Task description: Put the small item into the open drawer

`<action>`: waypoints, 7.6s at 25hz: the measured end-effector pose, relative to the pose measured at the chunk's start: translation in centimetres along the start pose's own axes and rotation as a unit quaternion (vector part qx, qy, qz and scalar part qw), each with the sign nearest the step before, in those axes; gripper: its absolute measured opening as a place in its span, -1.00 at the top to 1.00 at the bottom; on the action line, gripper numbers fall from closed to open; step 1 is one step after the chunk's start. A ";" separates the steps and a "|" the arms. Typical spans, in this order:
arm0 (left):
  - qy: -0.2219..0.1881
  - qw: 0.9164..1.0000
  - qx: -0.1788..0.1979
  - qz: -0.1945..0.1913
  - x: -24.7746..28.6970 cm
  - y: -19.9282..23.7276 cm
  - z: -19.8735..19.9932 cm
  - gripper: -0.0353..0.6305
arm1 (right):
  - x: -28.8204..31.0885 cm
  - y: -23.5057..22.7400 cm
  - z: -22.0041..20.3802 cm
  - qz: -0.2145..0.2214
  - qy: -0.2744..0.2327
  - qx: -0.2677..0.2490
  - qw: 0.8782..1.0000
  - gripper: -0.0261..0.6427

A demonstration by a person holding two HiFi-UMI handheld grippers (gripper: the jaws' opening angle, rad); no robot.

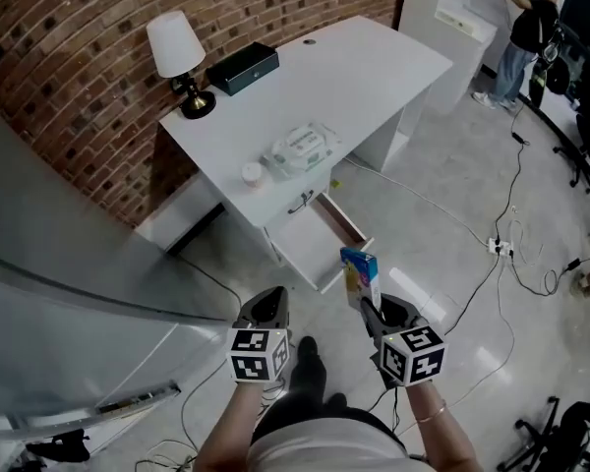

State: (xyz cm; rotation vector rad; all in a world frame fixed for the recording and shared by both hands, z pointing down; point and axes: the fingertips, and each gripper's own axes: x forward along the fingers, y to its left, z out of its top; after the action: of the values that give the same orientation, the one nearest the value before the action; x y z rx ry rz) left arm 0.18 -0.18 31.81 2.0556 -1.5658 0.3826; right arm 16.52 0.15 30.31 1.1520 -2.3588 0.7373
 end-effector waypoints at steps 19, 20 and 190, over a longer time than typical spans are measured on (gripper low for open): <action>0.022 0.998 -0.053 -0.004 6.9 6.4 0.2 0.83 | 10.5 -1.5 2.4 -0.006 0.056 -0.030 0.998 0.66; 0.022 0.998 -0.057 0.002 6.9 6.6 0.1 0.83 | 10.9 -1.5 2.4 -0.002 0.061 -0.033 0.998 0.66; 0.053 0.950 -0.228 0.206 22.5 20.6 -21.0 0.83 | 44.1 -7.4 -11.9 0.100 0.134 -0.154 0.974 0.40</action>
State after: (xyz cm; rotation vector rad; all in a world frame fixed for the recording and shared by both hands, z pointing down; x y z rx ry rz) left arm -11.09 -10.48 65.53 1.3390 -1.8136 0.2429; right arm -1.23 -22.35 66.59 0.6501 -2.2747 0.5271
